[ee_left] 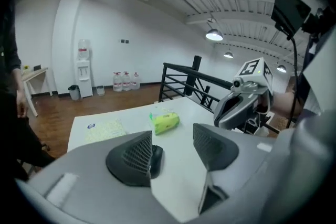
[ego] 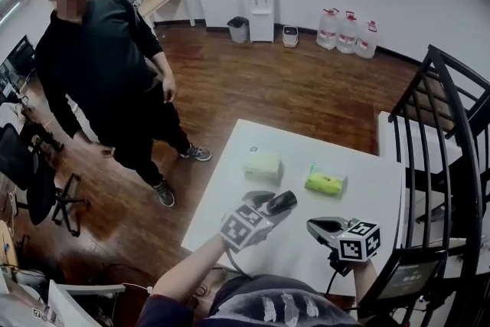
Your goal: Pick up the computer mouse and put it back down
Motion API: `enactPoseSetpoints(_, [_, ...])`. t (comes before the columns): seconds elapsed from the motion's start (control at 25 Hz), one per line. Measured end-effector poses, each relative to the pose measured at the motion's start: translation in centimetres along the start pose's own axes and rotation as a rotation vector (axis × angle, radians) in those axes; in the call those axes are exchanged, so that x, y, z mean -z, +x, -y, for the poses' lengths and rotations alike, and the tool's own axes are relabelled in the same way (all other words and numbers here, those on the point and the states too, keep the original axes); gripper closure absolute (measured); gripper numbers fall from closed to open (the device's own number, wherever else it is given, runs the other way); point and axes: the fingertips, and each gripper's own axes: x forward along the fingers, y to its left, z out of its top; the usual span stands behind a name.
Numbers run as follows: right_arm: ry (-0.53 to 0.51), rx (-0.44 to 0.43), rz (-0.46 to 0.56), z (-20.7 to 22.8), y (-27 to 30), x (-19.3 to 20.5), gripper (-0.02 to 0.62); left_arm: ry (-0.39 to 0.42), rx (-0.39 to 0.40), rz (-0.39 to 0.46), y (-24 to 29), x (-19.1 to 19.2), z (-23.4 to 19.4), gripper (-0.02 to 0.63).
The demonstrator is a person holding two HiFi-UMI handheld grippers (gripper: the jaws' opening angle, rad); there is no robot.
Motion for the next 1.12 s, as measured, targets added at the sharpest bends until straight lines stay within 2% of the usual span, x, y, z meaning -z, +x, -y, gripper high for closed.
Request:
enactPoseSetpoints(0.12, [-0.033, -0.014, 0.019, -2.4, -0.9, -0.3, 0.591, -0.001, -0.021, 0.09, -3.6, -0.9, 1.8, 0.407])
enactPoseSetpoints(0.16, [-0.045, -0.012, 0.024, -3.2, -1.1, -0.3, 0.591, -0.001, -0.033, 0.111, -4.9, -0.9, 2.3, 0.451])
enactPoseSetpoints(0.24, [-0.071, -0.001, 0.035, -4.2, -1.2, -0.6, 0.591, 0.0, -0.061, 0.148, -7.1, -0.7, 2.6, 0.586])
enactPoseSetpoints(0.36, [-0.105, -0.001, 0.035, -4.2, -1.1, -0.9, 0.591, -0.022, -0.071, 0.196, -8.8, -0.3, 3.2, 0.591])
enactPoseSetpoints(0.56, [-0.098, 0.005, 0.047, -2.4, -4.0, -0.9, 0.591, -0.084, -0.016, 0.264, -9.0, -1.5, 6.1, 0.592])
enactPoseSetpoints(0.8, [-0.083, 0.023, 0.089, -3.8, -4.3, -1.4, 0.591, -0.075, -0.001, 0.277, -11.8, -1.4, 6.2, 0.591])
enactPoseSetpoints(1.12, [0.029, 0.028, 0.164, -5.2, -2.9, -0.2, 0.591, -0.056, -0.016, 0.237, -13.5, 1.0, 5.3, 0.591])
